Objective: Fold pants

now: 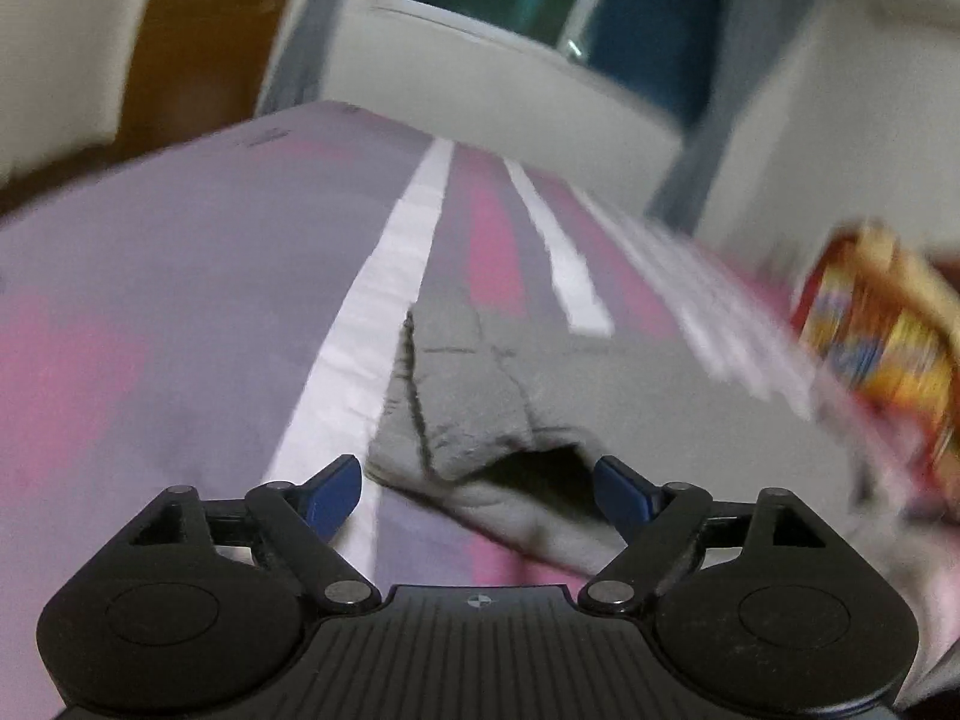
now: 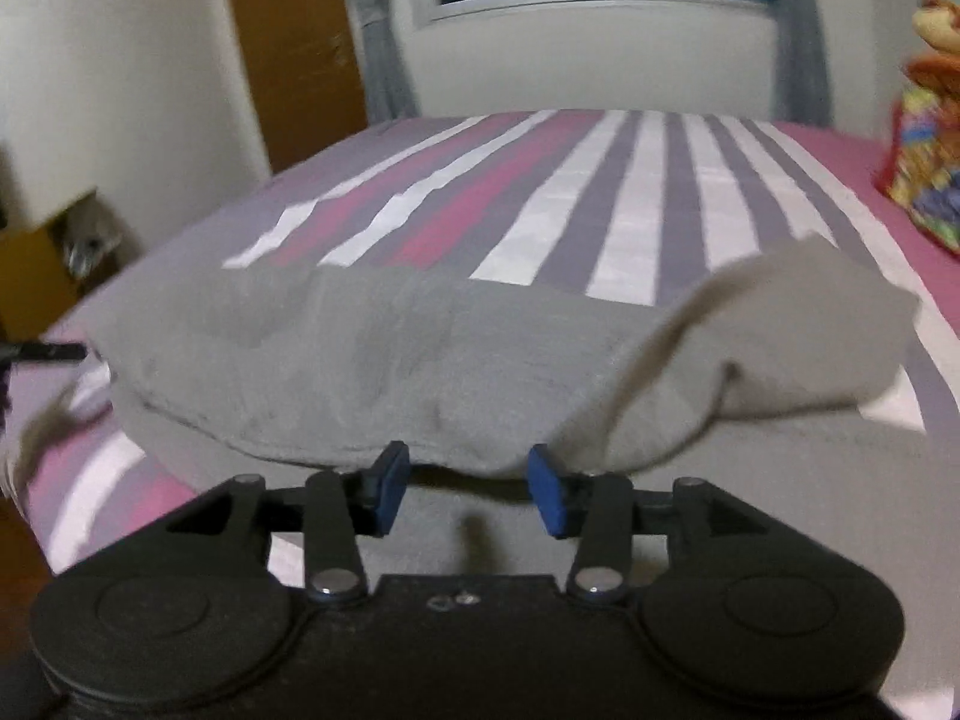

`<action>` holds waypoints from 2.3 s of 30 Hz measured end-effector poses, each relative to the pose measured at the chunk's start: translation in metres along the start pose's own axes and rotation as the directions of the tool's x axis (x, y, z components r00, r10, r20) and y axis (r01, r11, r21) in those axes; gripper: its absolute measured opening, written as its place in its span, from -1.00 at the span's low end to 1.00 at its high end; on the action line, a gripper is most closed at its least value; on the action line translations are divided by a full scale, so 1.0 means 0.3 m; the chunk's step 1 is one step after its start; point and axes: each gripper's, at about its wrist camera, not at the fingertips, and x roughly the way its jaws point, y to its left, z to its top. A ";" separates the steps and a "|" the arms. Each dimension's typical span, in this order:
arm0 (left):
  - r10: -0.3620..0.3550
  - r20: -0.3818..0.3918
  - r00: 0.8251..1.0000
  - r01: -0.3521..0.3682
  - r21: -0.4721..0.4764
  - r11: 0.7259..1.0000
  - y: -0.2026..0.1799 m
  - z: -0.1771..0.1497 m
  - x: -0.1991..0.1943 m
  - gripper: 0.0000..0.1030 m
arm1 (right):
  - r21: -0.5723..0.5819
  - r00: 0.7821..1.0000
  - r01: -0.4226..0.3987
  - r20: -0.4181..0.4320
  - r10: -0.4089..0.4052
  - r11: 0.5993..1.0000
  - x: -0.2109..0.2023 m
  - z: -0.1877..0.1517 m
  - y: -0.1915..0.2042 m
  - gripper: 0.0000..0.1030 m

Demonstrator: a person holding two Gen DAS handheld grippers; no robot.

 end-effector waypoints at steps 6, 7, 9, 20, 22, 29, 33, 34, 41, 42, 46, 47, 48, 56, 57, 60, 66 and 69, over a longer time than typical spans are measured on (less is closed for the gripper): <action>-0.233 0.013 0.972 0.217 -0.415 0.884 0.064 -0.038 0.076 0.61 | 0.180 0.993 0.117 -0.036 -0.112 0.977 0.063 0.042 -0.049 -0.17; -0.254 0.015 0.967 0.232 -0.466 0.854 0.073 -0.038 0.106 0.61 | 0.203 0.992 0.127 -0.042 -0.121 0.971 0.086 0.051 -0.055 -0.16; -0.279 0.016 0.960 0.242 -0.546 0.802 0.081 -0.038 0.168 0.61 | 0.231 0.988 0.152 -0.075 -0.139 0.961 0.132 0.068 -0.068 -0.14; -0.200 -0.059 0.978 0.163 -0.385 0.908 -0.014 0.108 0.311 -0.63 | 0.245 0.973 0.228 -0.100 -0.209 0.942 0.108 0.130 -0.194 -0.90; -0.211 -0.048 0.976 0.185 -0.325 0.927 -0.036 0.157 0.291 -0.63 | 0.222 0.979 0.202 -0.022 -0.202 0.954 -0.003 0.089 -0.174 -0.90; -0.023 -0.295 0.955 0.002 -0.073 0.997 -0.053 0.088 0.402 -0.63 | 0.331 0.976 0.213 -0.116 -0.184 0.919 0.035 -0.227 -0.214 -0.86; -0.009 -0.233 0.972 -0.008 -0.071 0.997 -0.087 0.099 0.344 -0.63 | 0.363 0.979 0.204 -0.070 -0.192 0.909 0.013 -0.229 -0.212 -0.87; -0.008 -0.215 0.977 -0.004 -0.057 0.998 -0.099 0.109 0.322 -0.63 | 0.352 0.981 0.194 -0.048 -0.189 0.916 -0.008 -0.220 -0.205 -0.87; 0.119 -0.244 0.962 -0.113 0.041 0.993 -0.167 0.102 0.348 -0.49 | 0.330 0.972 0.223 -0.147 -0.184 0.917 0.023 -0.207 -0.238 -0.48; 0.132 -0.214 0.968 -0.131 0.022 0.991 -0.174 0.103 0.304 -0.18 | 0.329 0.973 0.227 -0.110 -0.201 0.917 -0.008 -0.194 -0.236 -0.33; 0.200 -0.075 0.977 -0.202 -0.019 0.979 -0.226 0.081 0.191 0.88 | 0.247 0.970 0.238 -0.003 -0.244 0.940 -0.056 -0.119 -0.251 0.06; 0.215 -0.088 0.973 -0.217 -0.023 0.976 -0.217 0.075 0.190 0.88 | 0.225 0.965 0.259 -0.017 -0.262 0.939 -0.028 -0.088 -0.263 0.06; 0.232 -0.111 0.966 -0.236 -0.025 0.971 -0.218 0.070 0.208 0.88 | 0.205 0.960 0.280 -0.036 -0.278 0.938 0.005 -0.059 -0.275 0.06; 0.310 -0.255 0.916 -0.315 0.021 0.949 -0.202 -0.008 0.371 1.00 | 0.146 0.922 0.377 -0.152 -0.356 0.914 0.162 0.054 -0.355 -0.92; 0.307 -0.256 0.917 -0.311 0.025 0.950 -0.201 -0.007 0.369 1.00 | 0.158 0.924 0.377 -0.123 -0.361 0.913 0.117 0.053 -0.354 -0.92; 0.290 -0.255 0.922 -0.292 0.032 0.956 -0.182 -0.008 0.373 1.00 | 0.232 0.921 0.389 -0.076 -0.382 0.892 -0.070 -0.036 -0.373 -0.93; 0.290 -0.255 0.922 -0.290 0.042 0.956 -0.181 -0.014 0.374 1.00 | 0.201 0.904 0.401 -0.243 -0.351 0.894 -0.100 -0.285 -0.485 -0.79; 0.289 -0.257 0.922 -0.289 0.038 0.957 -0.181 -0.015 0.382 1.00 | 0.045 0.923 0.375 -0.106 -0.369 0.926 -0.165 -0.236 -0.394 -0.02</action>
